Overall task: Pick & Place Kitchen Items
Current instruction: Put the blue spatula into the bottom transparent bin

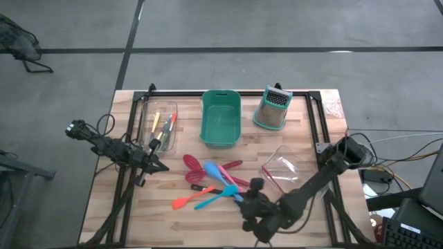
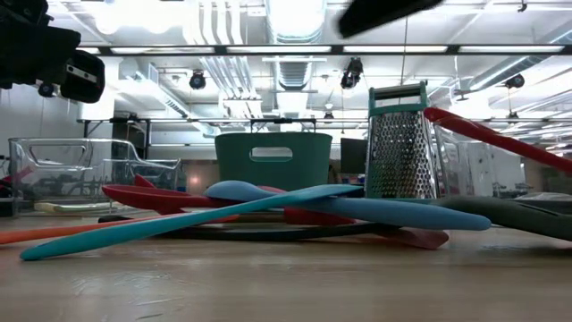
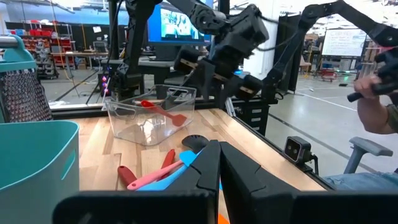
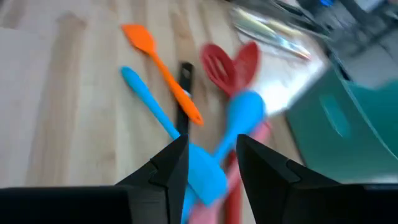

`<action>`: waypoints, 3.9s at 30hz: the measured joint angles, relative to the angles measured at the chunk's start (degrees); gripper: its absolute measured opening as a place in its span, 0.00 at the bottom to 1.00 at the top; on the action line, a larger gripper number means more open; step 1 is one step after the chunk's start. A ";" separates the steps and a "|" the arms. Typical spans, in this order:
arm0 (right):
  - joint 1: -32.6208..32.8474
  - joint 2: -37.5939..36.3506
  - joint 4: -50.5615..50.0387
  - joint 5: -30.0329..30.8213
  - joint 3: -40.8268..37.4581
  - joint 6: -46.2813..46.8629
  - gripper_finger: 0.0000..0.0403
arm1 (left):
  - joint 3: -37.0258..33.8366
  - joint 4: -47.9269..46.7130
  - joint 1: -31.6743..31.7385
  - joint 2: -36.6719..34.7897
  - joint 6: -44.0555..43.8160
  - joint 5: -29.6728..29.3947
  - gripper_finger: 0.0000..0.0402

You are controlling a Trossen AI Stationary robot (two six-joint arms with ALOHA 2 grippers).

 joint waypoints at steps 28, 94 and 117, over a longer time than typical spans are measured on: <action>-9.35 14.32 10.98 -12.53 5.25 -17.66 0.47 | 0.00 0.09 -0.01 0.02 -0.01 0.01 0.03; -10.85 15.30 5.47 -16.15 9.02 -19.16 0.06 | 0.00 0.00 -0.01 0.00 0.00 0.01 0.03; -7.84 15.30 -18.01 -8.19 20.99 -7.83 0.06 | 0.00 0.00 0.00 0.00 0.00 0.00 0.03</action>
